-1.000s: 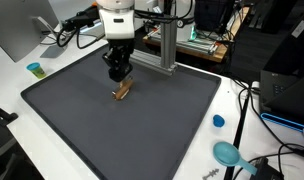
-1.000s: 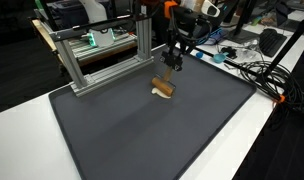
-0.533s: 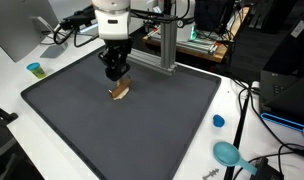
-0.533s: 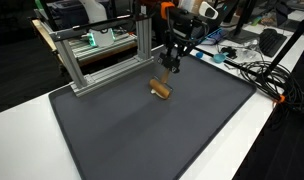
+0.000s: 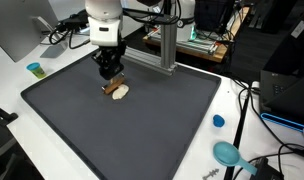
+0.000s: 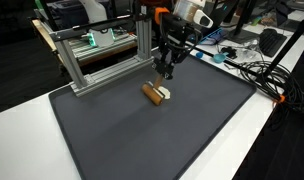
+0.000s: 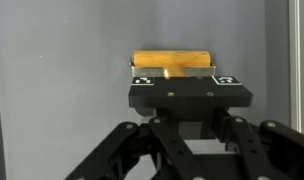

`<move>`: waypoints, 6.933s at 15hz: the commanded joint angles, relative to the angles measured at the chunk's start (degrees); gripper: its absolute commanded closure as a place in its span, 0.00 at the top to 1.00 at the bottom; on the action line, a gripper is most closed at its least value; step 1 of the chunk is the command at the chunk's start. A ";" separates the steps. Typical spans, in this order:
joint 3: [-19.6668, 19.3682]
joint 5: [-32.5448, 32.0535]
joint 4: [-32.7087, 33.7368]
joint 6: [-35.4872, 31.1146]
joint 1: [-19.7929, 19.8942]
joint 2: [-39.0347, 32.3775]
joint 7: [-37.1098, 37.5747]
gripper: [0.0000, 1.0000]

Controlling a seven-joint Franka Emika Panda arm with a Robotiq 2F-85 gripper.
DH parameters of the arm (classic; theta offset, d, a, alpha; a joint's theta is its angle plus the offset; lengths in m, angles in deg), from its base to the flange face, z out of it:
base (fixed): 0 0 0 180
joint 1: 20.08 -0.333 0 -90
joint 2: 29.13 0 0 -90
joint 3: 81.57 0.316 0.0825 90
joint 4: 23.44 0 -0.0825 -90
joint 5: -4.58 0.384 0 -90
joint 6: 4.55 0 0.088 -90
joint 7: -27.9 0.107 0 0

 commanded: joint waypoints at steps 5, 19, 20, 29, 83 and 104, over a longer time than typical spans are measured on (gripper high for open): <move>-0.86 -3.01 -1.72 -1.30 -0.51 2.54 7.57 0.21; 3.15 1.13 -1.73 -5.15 -0.52 -1.21 3.78 0.21; 3.39 1.65 -1.80 -5.38 -0.28 -1.22 3.28 0.21; 6.28 7.93 -2.80 -7.50 1.53 -0.14 -5.45 0.21; 0.15 -4.89 -0.84 5.99 -2.93 6.55 17.64 0.21; 3.25 15.84 -3.61 18.15 -3.29 30.32 46.96 0.21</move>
